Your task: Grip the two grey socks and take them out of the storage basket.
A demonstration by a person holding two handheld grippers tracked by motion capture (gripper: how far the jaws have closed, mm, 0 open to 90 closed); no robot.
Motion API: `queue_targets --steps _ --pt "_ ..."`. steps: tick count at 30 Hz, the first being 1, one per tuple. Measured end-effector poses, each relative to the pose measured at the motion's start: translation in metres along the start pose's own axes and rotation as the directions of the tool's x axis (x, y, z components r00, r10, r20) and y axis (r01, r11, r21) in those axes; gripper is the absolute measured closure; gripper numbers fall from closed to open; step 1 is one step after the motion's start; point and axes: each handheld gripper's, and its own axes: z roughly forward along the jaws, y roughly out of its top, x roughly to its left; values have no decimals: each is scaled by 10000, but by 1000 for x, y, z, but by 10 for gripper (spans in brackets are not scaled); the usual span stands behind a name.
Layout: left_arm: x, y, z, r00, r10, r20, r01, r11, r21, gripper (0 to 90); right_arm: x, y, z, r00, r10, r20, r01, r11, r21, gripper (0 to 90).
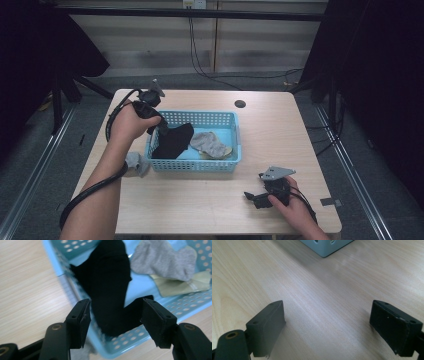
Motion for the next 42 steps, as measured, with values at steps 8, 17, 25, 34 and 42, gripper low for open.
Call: queue_targets --steps 8,17,25,34,42 --pt "-23 9 26 9986 253 456 -253 9997 -10 381 0 0 0 10000 -5 -1 5 10000 0 121" --pt "-42 15 54 9955 426 850 -434 9990 74 378 0 0 0 10000 -3 -2 3 10000 2 120" --pt "-55 22 71 9934 546 1010 -542 9985 -73 376 0 0 0 10000 -49 39 49 10000 -27 120" --pt "-63 26 92 9899 513 1319 -513 9987 -39 376 -1 0 0 10000 -54 13 54 10000 -43 120" --pt "-65 24 107 9892 461 1394 -434 9988 -219 367 0 0 0 10000 -37 9 37 10000 -36 120"
